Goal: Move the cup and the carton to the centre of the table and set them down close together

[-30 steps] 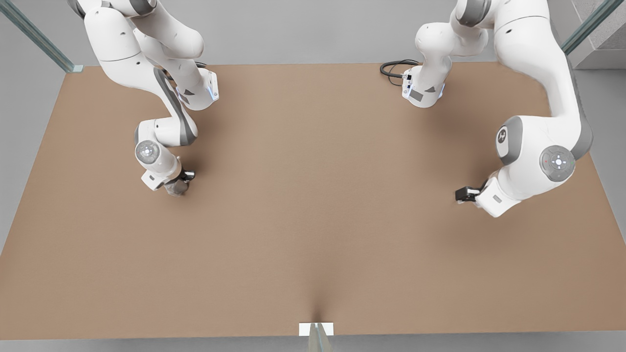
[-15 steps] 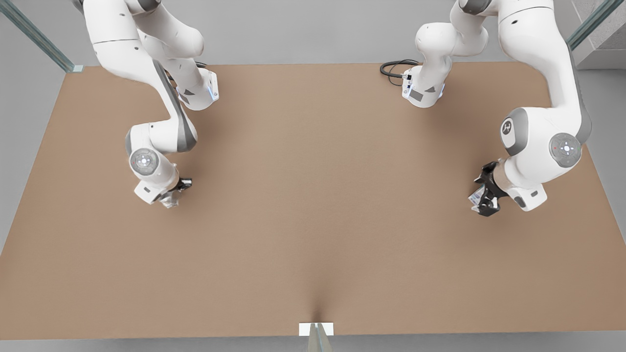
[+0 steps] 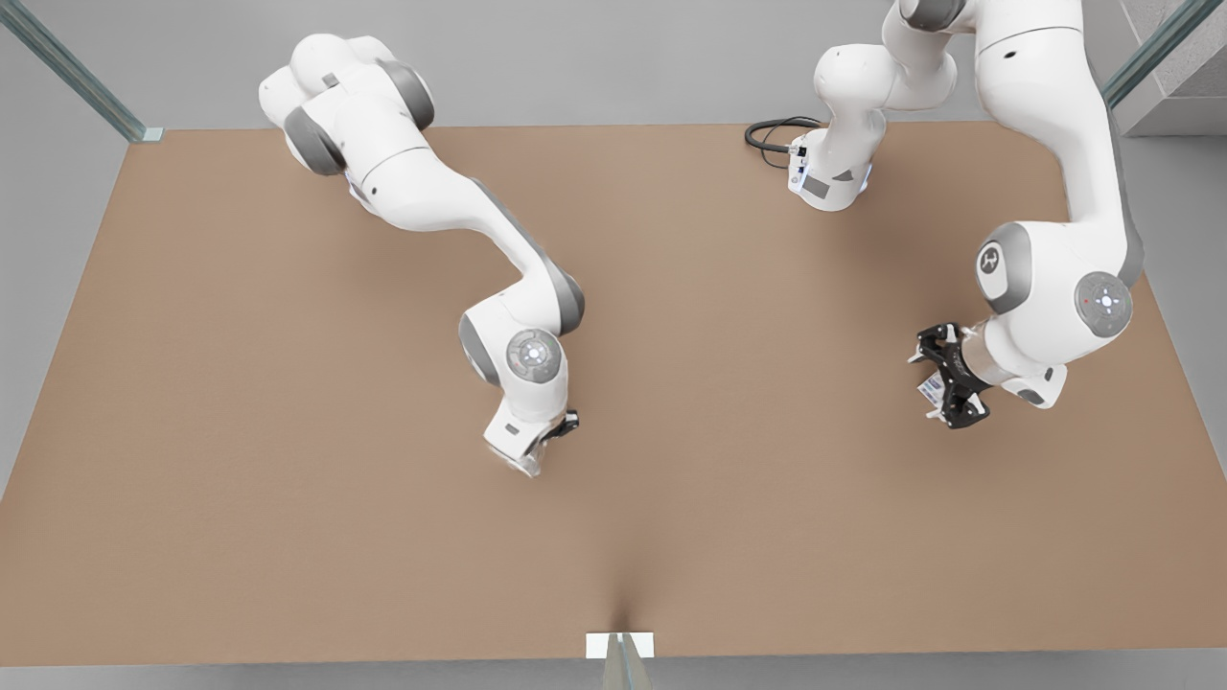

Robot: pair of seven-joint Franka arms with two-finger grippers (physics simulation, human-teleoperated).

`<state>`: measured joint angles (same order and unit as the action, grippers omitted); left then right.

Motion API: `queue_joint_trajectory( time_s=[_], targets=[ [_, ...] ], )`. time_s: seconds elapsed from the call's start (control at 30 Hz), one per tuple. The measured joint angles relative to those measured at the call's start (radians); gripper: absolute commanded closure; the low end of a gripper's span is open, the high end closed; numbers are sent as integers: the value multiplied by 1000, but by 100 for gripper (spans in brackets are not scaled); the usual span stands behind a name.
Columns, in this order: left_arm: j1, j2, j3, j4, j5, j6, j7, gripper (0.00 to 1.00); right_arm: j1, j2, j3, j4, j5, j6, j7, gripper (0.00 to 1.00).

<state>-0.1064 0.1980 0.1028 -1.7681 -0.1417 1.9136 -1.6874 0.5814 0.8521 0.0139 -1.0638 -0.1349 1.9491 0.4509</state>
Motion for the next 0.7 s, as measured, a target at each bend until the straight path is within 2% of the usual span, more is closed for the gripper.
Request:
queue_joint_trajectory(
  time_s=[0.03, 0.17, 0.23, 0.47, 0.53, 0.57, 0.6, 0.63, 0.7],
  targets=[
    [2, 1, 18, -8, -2, -1, 0, 0, 19, 57, 0, 69, 20, 3, 34, 79],
    [15, 8, 47, -9, 17, 42, -129, 0, 62, 118, -1, 100, 33, 65, 95, 79],
    [20, 6, 63, -10, 40, 50, -193, 0, 76, 178, 1, 170, 35, 65, 122, 79],
    [17, -4, 82, -58, 89, 21, -175, 0, 112, 225, 7, 171, 47, 129, 151, 78],
    [19, -28, 102, -96, 94, 20, -170, 0, 112, 232, 6, 171, 47, 133, 172, 69],
    [20, -43, 108, -116, 99, 21, -170, 0, 112, 234, 6, 171, 47, 150, 175, 57],
    [16, -44, 117, -122, 104, 20, -170, 0, 112, 234, 6, 171, 47, 152, 175, 40],
    [20, -45, 128, -125, 107, 19, -171, 0, 110, 234, 5, 171, 43, 165, 173, 2],
    [20, -43, 150, -137, 116, 19, -172, 0, 109, 234, 4, 170, 31, 176, 179, 0]
  ],
)
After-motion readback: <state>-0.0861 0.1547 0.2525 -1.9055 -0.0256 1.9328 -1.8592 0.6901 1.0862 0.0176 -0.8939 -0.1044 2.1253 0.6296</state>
